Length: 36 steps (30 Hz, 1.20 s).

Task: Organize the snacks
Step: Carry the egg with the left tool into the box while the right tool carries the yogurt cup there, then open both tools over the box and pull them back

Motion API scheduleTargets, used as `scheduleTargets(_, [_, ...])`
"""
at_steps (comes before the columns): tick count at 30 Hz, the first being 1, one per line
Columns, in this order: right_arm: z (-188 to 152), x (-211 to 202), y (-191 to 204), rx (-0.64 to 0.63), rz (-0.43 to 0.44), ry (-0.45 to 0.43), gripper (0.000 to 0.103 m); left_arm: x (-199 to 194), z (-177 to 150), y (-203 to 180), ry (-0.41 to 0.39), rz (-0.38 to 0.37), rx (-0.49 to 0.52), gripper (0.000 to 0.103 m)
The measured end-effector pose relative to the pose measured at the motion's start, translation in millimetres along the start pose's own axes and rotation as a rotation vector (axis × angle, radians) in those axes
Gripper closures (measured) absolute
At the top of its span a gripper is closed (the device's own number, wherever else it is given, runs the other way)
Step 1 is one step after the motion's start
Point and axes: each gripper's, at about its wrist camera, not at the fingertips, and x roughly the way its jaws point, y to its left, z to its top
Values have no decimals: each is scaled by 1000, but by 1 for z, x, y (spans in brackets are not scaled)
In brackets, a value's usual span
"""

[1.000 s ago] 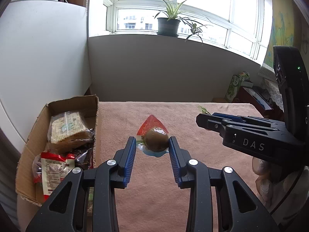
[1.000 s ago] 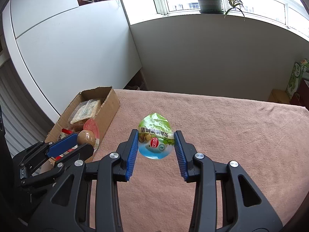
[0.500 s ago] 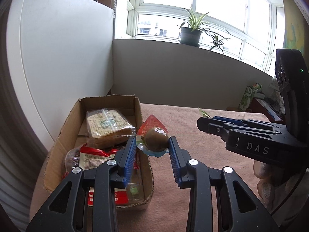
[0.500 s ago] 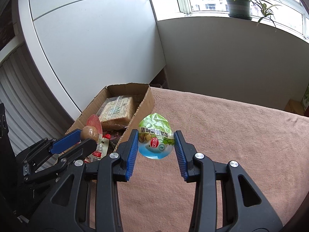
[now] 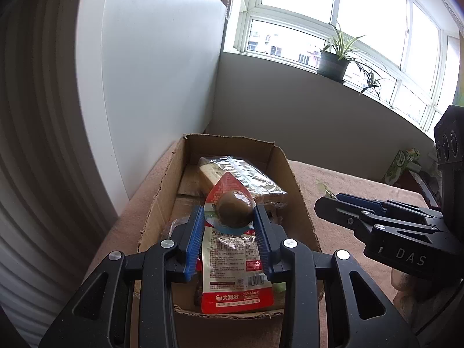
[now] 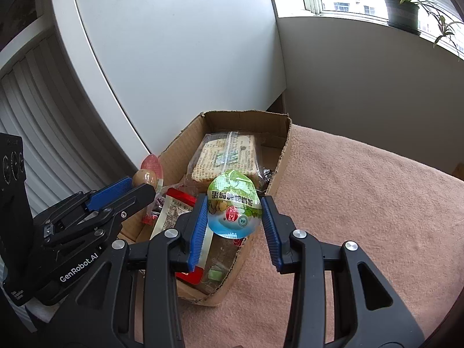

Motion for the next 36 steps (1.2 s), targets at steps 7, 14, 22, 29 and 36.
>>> scheduleTargets(7, [-7, 16, 18, -56, 4, 41, 64, 10, -2, 12, 32, 15, -9, 70])
scheduleTargets(14, [-11, 15, 18, -60, 3, 47, 63, 10, -2, 19, 42, 14, -25, 70])
scheduleTargets(22, [-13, 16, 18, -72, -12, 58, 59, 14, -1, 15, 51, 12, -17, 69])
scheduleTargets(29, [-13, 9, 17, -82, -25, 31, 40, 16, 0, 16, 50, 12, -17, 69])
scheduleTargets(36, [-14, 5, 10, -81, -49, 19, 26, 13, 0, 16, 38, 16, -20, 49])
